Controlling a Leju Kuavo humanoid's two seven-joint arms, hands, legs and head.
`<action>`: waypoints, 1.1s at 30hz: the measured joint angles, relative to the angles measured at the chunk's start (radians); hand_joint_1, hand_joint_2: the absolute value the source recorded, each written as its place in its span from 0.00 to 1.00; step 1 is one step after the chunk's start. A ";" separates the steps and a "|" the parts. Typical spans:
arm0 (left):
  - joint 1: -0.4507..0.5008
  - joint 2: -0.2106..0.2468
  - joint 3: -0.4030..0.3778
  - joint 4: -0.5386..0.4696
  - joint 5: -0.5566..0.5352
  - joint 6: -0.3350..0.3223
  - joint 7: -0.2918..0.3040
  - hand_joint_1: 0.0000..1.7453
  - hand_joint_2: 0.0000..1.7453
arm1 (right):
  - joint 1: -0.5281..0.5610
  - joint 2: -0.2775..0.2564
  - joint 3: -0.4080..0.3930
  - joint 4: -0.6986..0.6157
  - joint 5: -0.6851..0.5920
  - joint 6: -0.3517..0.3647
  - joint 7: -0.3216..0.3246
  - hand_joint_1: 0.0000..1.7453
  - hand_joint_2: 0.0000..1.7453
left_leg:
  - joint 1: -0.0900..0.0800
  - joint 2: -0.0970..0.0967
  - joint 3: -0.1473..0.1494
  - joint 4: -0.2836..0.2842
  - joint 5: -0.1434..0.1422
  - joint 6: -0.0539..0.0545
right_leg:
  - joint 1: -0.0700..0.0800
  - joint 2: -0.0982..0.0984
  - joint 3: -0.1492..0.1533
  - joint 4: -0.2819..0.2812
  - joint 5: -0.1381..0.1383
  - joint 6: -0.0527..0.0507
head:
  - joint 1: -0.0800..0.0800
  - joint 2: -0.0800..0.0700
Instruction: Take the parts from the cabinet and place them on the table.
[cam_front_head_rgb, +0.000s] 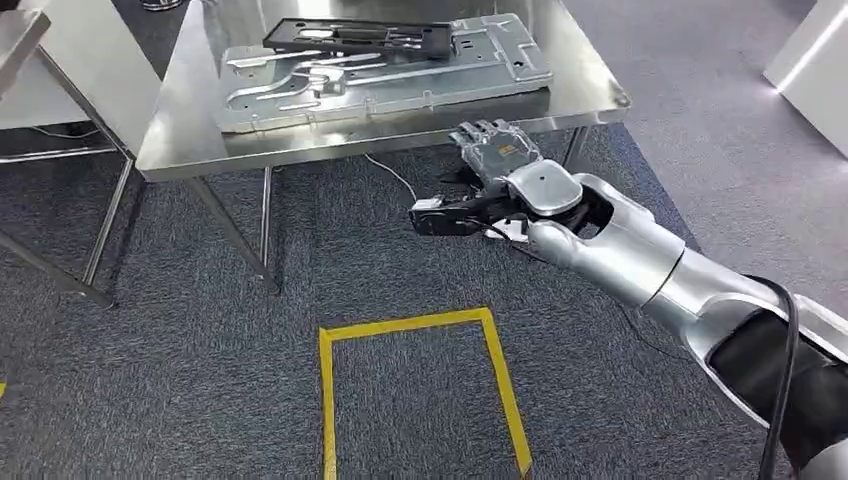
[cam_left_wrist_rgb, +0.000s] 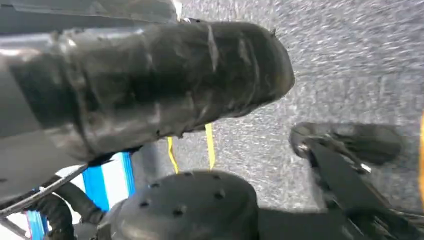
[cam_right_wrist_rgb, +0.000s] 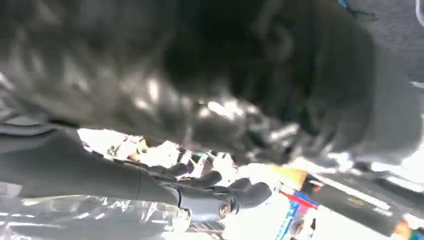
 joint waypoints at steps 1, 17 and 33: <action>-0.003 0.000 0.000 0.000 0.000 0.000 0.000 0.00 0.00 | -0.001 -0.001 0.000 -0.001 0.000 0.000 0.000 0.00 0.00 | 0.000 0.000 0.074 -0.079 -0.020 0.005 | 0.000 0.000 -0.010 -0.001 0.014 0.004 | 0.000 0.000; -0.002 -0.007 0.003 0.000 0.003 0.020 -0.022 0.00 0.00 | 0.006 -0.017 0.006 -0.018 -0.007 0.000 0.005 0.00 0.00 | -0.038 0.004 -0.022 -0.224 0.054 0.059 | 0.039 -0.002 0.170 0.037 -0.137 0.002 | 0.007 0.000; 0.002 -0.031 0.006 -0.001 0.010 0.058 0.010 0.00 1.00 | 0.025 -0.022 0.003 -0.055 0.010 -0.022 0.033 0.00 1.00 | -0.004 -0.007 0.108 -0.257 -0.023 -0.008 | 0.009 -0.005 0.104 -0.037 -0.055 0.004 | 0.005 0.000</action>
